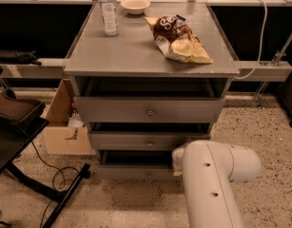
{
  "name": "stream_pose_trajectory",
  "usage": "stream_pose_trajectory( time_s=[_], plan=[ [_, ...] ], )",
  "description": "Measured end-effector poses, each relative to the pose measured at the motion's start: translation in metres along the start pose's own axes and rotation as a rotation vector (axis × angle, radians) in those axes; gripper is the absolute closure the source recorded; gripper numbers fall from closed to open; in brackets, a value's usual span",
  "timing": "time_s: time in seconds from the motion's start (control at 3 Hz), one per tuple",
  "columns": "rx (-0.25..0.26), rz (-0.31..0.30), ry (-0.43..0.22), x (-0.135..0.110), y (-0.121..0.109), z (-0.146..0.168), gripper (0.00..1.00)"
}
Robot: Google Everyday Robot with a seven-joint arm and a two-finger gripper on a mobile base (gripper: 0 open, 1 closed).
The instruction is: Open bottom drawer
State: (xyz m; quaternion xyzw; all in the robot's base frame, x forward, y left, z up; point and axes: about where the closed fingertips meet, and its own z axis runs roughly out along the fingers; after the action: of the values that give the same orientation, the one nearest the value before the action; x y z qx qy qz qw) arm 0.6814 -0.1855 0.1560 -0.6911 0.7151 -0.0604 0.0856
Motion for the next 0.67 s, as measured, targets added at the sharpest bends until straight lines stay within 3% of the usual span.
stream_pose_trajectory(
  time_s=[0.33,0.67],
  plan=[
    [0.0,0.0,0.0,0.0,0.0001,0.0,0.05],
    [0.0,0.0,0.0,0.0,0.0001,0.0,0.0]
  ],
)
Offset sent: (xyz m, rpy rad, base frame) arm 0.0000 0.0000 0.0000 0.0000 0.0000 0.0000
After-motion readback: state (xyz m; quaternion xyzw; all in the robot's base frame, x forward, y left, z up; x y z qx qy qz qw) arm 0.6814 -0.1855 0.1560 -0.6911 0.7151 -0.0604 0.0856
